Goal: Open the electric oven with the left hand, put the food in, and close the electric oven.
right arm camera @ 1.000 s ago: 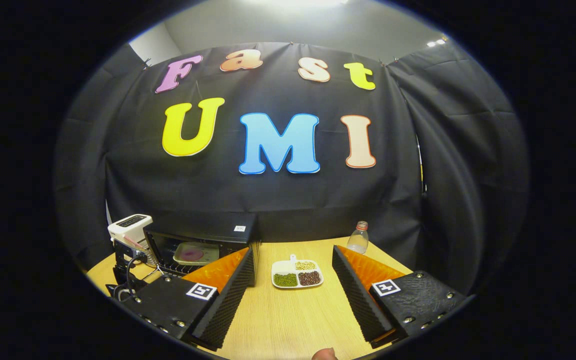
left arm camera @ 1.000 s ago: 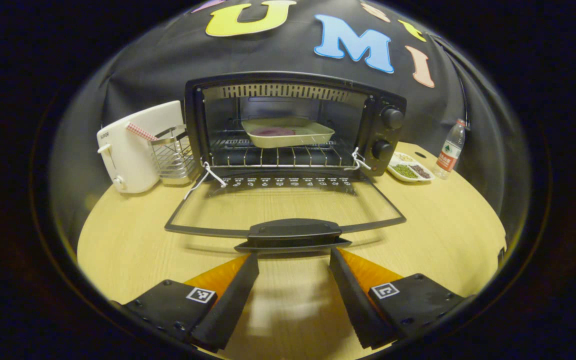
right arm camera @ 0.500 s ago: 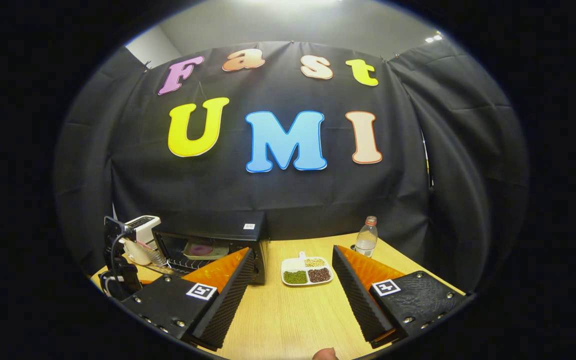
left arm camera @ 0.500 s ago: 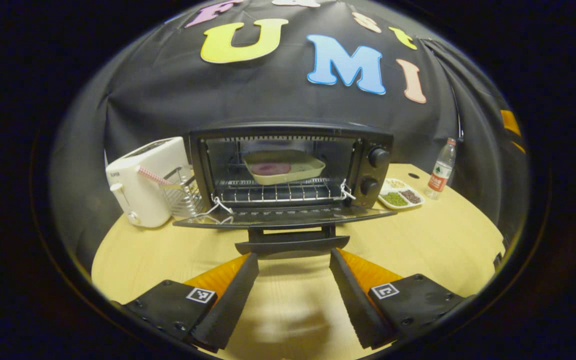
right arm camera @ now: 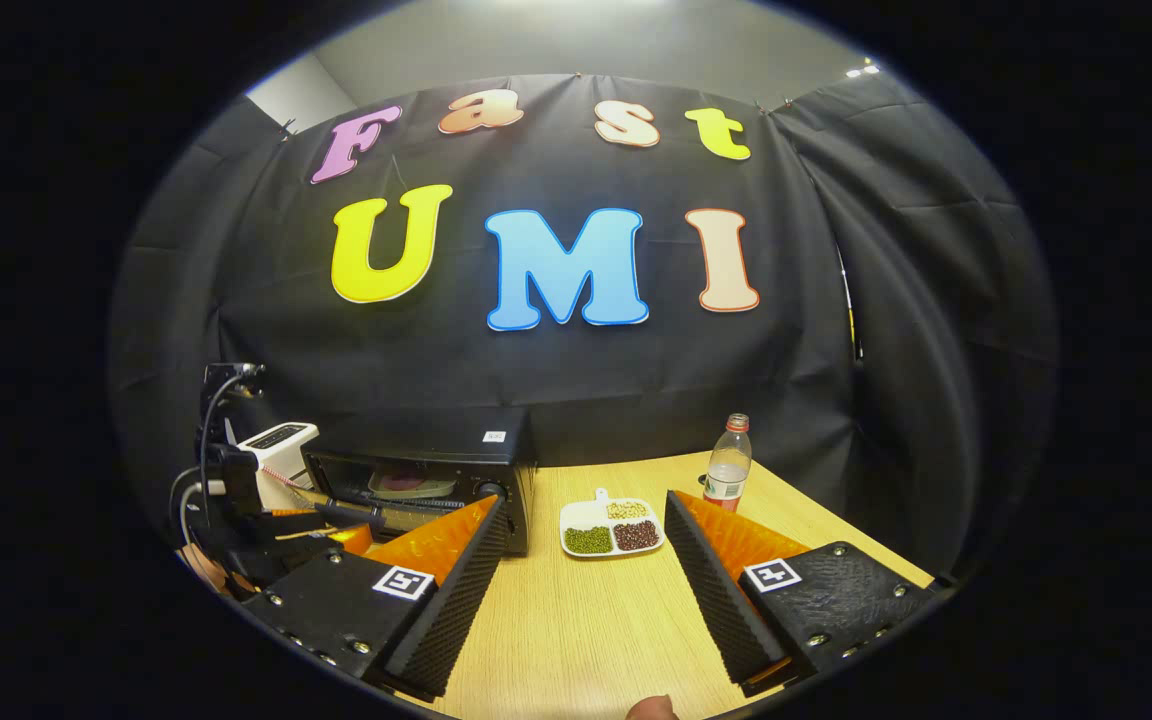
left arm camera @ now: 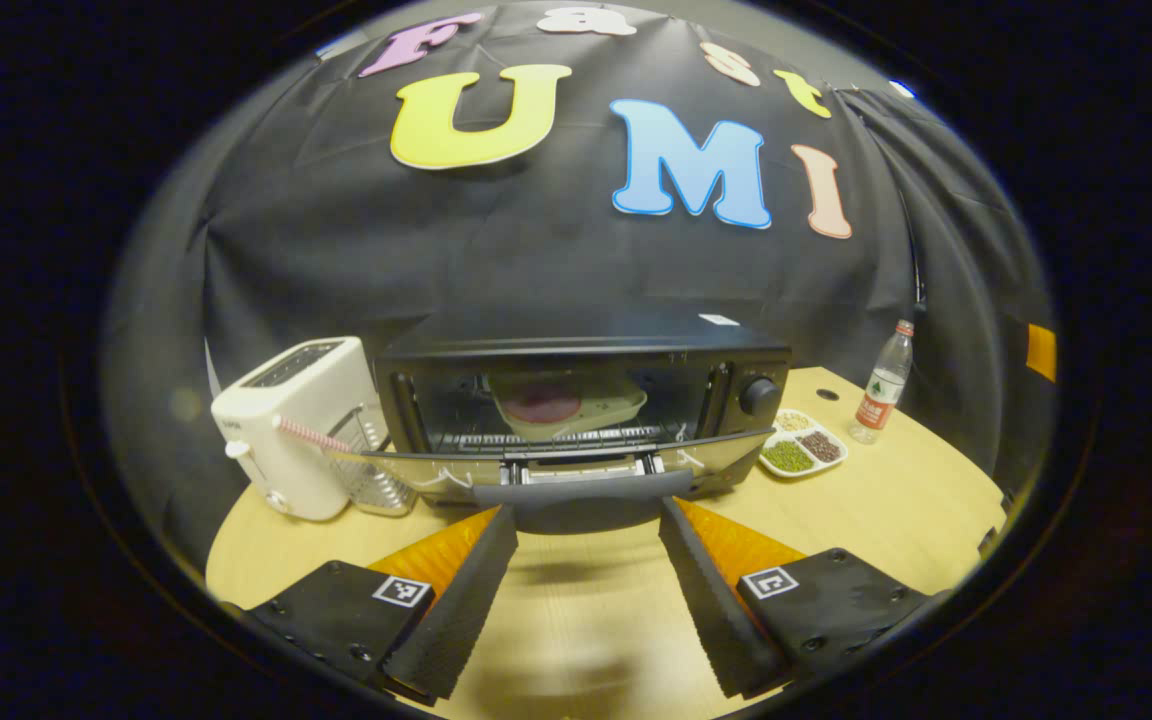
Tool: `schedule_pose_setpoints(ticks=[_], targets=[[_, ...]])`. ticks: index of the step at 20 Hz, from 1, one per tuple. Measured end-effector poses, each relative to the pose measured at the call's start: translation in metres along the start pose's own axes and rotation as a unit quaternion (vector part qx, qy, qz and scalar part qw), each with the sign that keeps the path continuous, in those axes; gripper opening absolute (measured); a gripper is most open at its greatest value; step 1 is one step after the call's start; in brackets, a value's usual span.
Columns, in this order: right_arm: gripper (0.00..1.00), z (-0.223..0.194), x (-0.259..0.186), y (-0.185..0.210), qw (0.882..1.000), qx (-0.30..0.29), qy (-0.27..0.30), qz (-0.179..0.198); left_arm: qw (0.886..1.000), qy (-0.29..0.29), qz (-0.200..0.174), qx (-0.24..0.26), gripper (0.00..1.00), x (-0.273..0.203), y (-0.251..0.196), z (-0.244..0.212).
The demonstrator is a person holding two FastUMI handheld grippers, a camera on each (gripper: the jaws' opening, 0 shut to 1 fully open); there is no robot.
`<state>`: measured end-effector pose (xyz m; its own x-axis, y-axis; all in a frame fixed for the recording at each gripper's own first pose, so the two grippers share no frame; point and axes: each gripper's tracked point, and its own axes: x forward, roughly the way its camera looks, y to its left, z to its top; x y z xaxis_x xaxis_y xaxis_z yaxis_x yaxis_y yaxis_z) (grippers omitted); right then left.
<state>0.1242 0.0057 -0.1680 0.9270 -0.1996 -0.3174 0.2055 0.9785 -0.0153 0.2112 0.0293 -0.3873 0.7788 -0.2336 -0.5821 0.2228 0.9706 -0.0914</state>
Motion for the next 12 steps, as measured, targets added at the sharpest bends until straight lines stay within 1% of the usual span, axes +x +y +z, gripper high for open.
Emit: schedule_pose_setpoints(ticks=[1,2,3,5,7,8,9,12], targets=[[0.97,-0.001,0.0,-0.001,1.0,0.003,0.002,-0.002,1.0,-0.012,0.004,0.008,0.97,0.004,0.002,0.01],[0.97,-0.001,-0.001,-0.002,1.0,0.004,0.002,-0.002,1.0,-0.023,0.006,0.015,0.98,0.006,0.003,0.021],[0.97,-0.001,-0.002,-0.005,1.0,0.004,0.0,-0.004,0.999,-0.032,0.005,0.02,1.0,0.011,0.003,0.034],[0.97,0.001,-0.003,-0.011,1.0,0.002,-0.001,-0.008,0.998,-0.056,0.003,0.021,1.0,0.006,0.0,0.059],[0.97,0.007,-0.007,-0.015,1.0,0.005,-0.007,-0.006,0.996,-0.084,-0.001,0.017,1.0,-0.01,-0.008,0.082],[0.97,0.009,-0.009,-0.018,1.0,0.005,-0.01,-0.005,0.995,-0.096,-0.002,0.017,0.97,-0.022,-0.013,0.093],[0.97,0.013,-0.011,-0.021,1.0,0.004,-0.014,-0.002,0.994,-0.109,-0.002,0.017,1.0,-0.034,-0.018,0.103],[0.97,0.026,-0.026,-0.033,1.0,-0.005,-0.025,0.01,0.991,-0.136,0.003,0.01,0.97,-0.077,-0.035,0.128]])
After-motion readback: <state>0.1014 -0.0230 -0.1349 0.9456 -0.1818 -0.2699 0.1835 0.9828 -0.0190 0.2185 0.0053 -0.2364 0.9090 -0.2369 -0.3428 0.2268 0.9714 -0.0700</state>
